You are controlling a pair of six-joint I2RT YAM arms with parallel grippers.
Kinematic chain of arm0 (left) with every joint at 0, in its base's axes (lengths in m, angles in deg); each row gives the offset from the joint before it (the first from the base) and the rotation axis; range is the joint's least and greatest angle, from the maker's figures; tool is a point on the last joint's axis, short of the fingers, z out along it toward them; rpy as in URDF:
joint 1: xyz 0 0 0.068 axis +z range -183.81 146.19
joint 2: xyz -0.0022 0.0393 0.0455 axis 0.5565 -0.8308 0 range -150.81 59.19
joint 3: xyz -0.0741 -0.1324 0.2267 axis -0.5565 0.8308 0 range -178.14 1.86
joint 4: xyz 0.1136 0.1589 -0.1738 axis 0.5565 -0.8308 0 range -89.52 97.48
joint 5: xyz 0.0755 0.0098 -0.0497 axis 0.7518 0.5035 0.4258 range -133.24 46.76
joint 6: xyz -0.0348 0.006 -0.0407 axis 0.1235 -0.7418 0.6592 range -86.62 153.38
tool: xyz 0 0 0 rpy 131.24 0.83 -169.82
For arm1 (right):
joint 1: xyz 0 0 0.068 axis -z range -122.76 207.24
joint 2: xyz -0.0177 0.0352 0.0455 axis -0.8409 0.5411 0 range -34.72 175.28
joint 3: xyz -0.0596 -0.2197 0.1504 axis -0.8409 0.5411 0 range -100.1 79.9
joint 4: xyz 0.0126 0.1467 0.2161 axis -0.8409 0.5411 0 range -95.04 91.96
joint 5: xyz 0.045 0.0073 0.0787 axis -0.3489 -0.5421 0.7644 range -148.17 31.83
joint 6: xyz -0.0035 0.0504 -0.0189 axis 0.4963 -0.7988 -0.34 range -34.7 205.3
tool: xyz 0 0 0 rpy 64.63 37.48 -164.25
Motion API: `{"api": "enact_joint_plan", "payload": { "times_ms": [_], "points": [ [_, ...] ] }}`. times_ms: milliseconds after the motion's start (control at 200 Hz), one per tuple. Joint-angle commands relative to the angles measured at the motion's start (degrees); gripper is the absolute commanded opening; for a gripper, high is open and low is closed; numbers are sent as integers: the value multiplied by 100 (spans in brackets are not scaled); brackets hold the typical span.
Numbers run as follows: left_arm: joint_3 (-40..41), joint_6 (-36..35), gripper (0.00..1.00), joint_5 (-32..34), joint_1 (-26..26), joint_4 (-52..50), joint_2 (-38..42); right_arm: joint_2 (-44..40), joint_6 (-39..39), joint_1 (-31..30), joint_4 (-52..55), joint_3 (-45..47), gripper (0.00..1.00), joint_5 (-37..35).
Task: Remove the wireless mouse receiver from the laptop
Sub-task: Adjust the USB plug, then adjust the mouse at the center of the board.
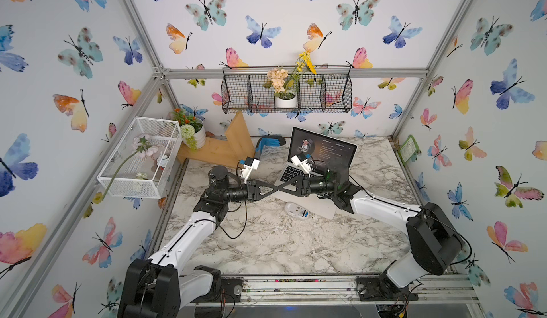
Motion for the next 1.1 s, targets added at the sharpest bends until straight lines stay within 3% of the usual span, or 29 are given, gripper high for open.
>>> {"api": "enact_joint_plan", "payload": {
  "times_ms": [0,35,115,270,370,485,641,741,866,1096],
  "points": [
    [-57,-82,49,39,25,107,172,-66,150,-27,250,-127,2,-89],
    [-62,-82,62,45,27,106,181,-69,187,-27,293,-143,2,-90],
    [-83,-67,65,42,32,105,186,-86,335,-27,460,-196,2,-108],
    [-29,-12,66,96,195,104,273,-166,885,-27,1105,-365,2,-177],
    [102,-52,65,175,469,-7,361,-386,1778,159,2380,-674,2,-455],
    [-72,-1146,64,745,561,-1558,220,-754,3002,736,3931,-708,2,-1480],
    [-529,-2571,65,1993,166,-3176,-692,-811,3251,1663,4061,158,2,-1614],
    [-783,-2843,68,2187,-193,-3217,-1271,-728,3513,1731,4123,355,2,-1870],
    [-1344,-3392,69,3066,-765,-3731,-1768,-539,3966,1738,4606,187,2,-2018],
    [-1431,-3753,68,3190,-913,-3818,-2320,-441,5033,1601,5690,-149,2,-2877]
  ]
}}
